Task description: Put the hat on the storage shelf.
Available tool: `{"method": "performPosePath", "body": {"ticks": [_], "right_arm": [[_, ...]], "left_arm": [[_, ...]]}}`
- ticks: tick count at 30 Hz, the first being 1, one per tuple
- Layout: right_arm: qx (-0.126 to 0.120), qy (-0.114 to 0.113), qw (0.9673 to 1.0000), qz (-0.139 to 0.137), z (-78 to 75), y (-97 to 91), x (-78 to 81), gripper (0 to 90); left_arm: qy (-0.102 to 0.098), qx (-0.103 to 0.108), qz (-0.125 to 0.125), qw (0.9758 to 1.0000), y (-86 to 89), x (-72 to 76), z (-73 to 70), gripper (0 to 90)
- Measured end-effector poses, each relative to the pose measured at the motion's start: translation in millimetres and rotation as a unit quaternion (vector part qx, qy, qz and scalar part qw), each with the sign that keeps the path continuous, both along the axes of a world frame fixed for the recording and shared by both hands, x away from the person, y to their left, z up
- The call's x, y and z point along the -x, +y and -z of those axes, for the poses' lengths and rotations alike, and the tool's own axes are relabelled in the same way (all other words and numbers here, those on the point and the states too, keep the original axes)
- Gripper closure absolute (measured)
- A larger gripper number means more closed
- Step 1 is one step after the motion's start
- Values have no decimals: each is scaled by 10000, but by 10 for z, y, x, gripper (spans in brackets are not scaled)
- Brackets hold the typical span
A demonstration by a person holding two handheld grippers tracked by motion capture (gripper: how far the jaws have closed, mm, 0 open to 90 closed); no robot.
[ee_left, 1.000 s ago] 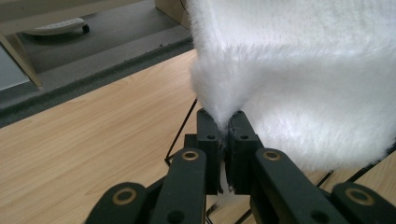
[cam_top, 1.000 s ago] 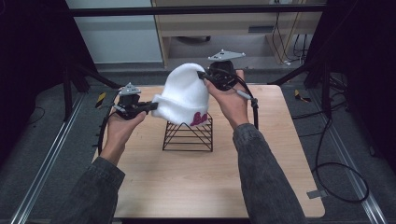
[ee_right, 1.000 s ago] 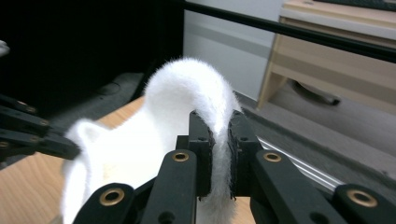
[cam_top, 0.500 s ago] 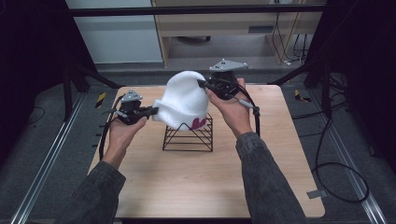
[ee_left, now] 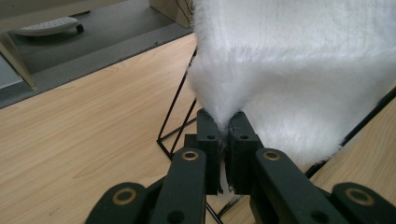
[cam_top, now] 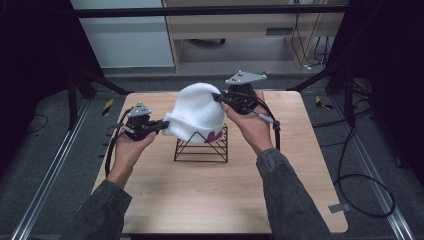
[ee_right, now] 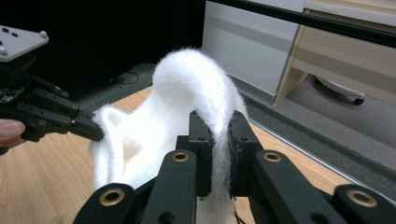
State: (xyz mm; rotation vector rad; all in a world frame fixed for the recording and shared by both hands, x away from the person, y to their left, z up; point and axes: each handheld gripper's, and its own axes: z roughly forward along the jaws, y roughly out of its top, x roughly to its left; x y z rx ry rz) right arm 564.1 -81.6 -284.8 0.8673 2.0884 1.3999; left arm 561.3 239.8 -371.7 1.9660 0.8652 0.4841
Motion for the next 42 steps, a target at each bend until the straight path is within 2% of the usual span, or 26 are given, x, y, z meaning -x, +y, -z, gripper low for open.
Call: {"method": "performPosePath", "body": {"ticks": [3,7,13,15,18,28,31,42], "right_arm": [[46,3,10000,17,12,-5,41,827],[-19,-20,10000,5,40,-44,122,826],[-1,85,10000,-42,107,-82,179,824],[43,98,9999,-86,122,-85,204,823],[162,167,9997,-83,148,-89,232,821],[214,316,9993,-59,276,-110,235,822],[257,367,9990,-84,305,-98,247,819],[326,585,9976,-157,343,-85,286,819]], "left_arm": [[15,-126,95,9999,-6,20,9,858],[-26,-76,99,9999,-11,52,40,857],[0,-90,125,9999,-22,67,119,857],[-34,-133,140,9998,-16,88,130,857],[4,-50,156,9999,11,101,152,857],[-16,-146,187,9997,38,121,217,858],[69,-86,211,9997,60,111,254,858],[168,-216,246,9993,17,98,331,858]]}}
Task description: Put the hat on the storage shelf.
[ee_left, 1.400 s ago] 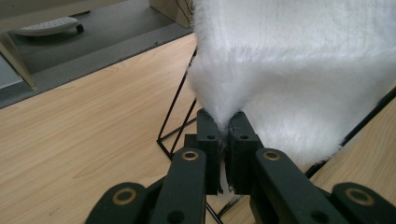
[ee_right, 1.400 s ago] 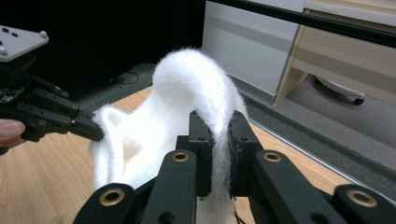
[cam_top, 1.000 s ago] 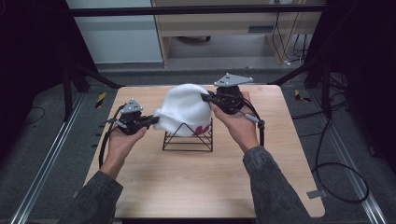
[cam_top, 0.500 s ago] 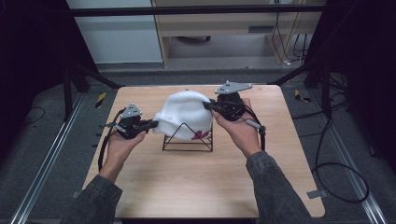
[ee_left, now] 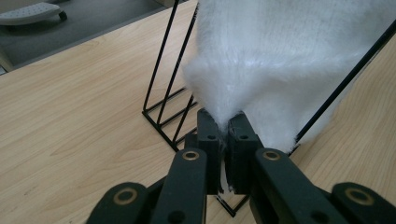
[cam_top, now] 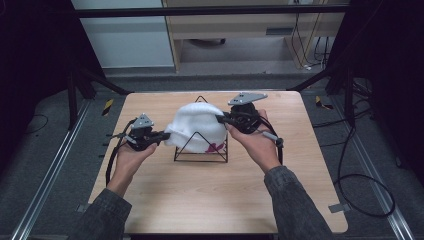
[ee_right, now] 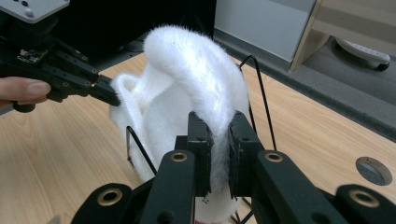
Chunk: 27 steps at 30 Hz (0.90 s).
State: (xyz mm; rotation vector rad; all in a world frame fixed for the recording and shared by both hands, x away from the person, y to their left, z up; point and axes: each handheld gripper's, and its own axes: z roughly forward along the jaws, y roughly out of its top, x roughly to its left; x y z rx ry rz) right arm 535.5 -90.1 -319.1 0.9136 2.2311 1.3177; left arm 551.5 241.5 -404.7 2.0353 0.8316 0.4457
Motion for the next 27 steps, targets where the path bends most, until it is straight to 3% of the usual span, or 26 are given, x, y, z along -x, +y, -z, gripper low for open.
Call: {"method": "performPosePath", "body": {"ticks": [27], "right_arm": [[152,222,9996,-73,86,139,25,821]], "left_arm": [[192,-195,51,9996,-24,-9,196,857]]}}
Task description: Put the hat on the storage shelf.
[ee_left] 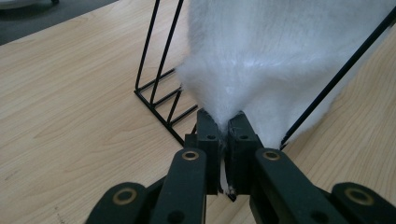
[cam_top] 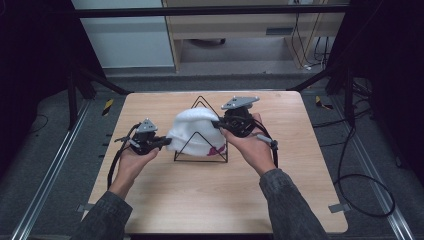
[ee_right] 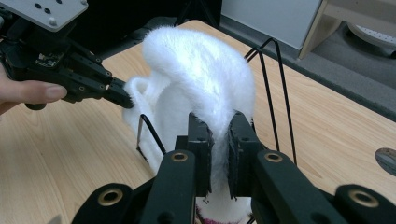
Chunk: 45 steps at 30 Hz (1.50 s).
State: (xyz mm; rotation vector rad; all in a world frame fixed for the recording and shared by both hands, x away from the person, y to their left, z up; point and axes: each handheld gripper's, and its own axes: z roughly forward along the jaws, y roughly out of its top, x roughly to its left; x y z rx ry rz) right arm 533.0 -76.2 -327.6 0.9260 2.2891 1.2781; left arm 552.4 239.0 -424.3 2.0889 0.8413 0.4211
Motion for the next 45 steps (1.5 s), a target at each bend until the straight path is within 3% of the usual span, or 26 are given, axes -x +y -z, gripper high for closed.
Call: {"method": "performPosePath", "body": {"ticks": [11,18,23,33,36,42,45], "right_arm": [[53,85,9999,3,34,101,-62,815],[118,125,9998,-49,57,159,-82,808],[168,150,9997,-20,71,169,-82,785],[203,169,9996,-24,100,143,-49,726],[140,230,9996,18,108,142,-52,712],[152,240,9996,44,94,142,-27,674],[43,160,9998,75,59,104,3,643]], "left_arm": [[133,-34,-6,9999,14,10,171,857],[139,-112,1,9998,15,10,209,857],[172,-58,-33,9998,-6,34,248,856],[109,-173,-50,9998,7,33,323,856],[76,-342,-76,9994,-10,51,369,856],[81,-259,-114,9996,25,49,365,855],[112,-201,-155,9996,34,47,375,854]]}}
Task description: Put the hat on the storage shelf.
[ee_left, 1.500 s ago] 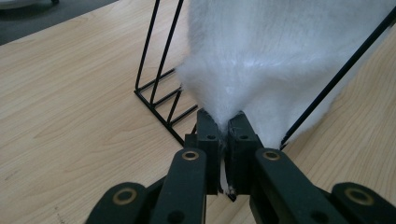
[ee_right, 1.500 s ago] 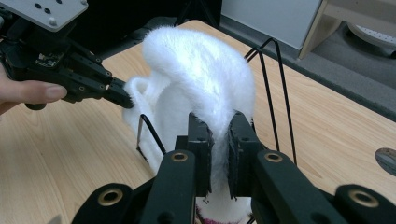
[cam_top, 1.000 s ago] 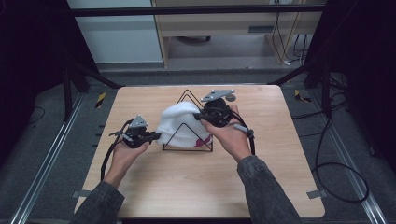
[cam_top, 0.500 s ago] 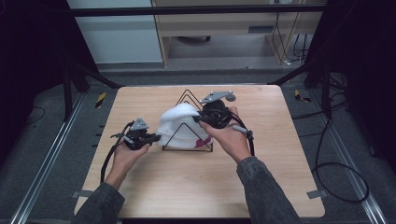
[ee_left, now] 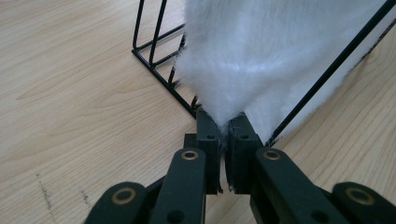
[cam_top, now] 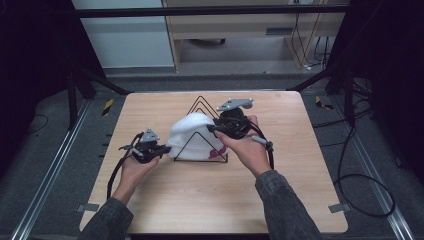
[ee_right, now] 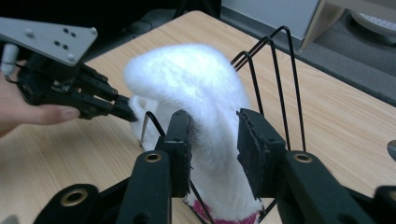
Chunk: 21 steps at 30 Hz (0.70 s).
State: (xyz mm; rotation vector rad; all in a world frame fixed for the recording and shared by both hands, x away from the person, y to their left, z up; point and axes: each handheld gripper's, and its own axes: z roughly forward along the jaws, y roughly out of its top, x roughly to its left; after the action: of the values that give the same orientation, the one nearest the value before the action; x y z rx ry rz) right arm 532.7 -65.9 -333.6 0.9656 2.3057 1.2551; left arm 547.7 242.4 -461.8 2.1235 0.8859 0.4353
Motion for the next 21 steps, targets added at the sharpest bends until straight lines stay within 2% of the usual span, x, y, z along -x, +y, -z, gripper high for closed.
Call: {"method": "performPosePath", "body": {"ticks": [6,7,10,12,14,16,19,21], "right_arm": [[-73,-24,10000,14,-66,-73,79,549],[-59,-31,10000,20,-71,-87,87,523],[-110,-82,9998,111,-75,-140,135,425],[-117,-145,9997,176,-67,-177,162,365],[-149,-210,9994,228,-61,-217,188,308],[-131,-271,9991,298,-56,-257,217,255],[-56,-280,9990,356,-41,-309,252,221],[-14,-278,9988,413,-38,-339,261,204]], "left_arm": [[53,-33,-51,10000,6,10,-9,818],[47,-134,-70,9999,11,28,-18,789],[5,-215,-117,9997,40,91,-49,632],[-109,-250,-258,9993,72,143,-83,513],[-163,-233,-364,9989,105,187,-118,366],[-86,-130,-413,9990,148,232,-148,256],[2,5,-535,9986,199,299,-194,168],[-1,205,-570,9982,231,342,-233,154]]}}
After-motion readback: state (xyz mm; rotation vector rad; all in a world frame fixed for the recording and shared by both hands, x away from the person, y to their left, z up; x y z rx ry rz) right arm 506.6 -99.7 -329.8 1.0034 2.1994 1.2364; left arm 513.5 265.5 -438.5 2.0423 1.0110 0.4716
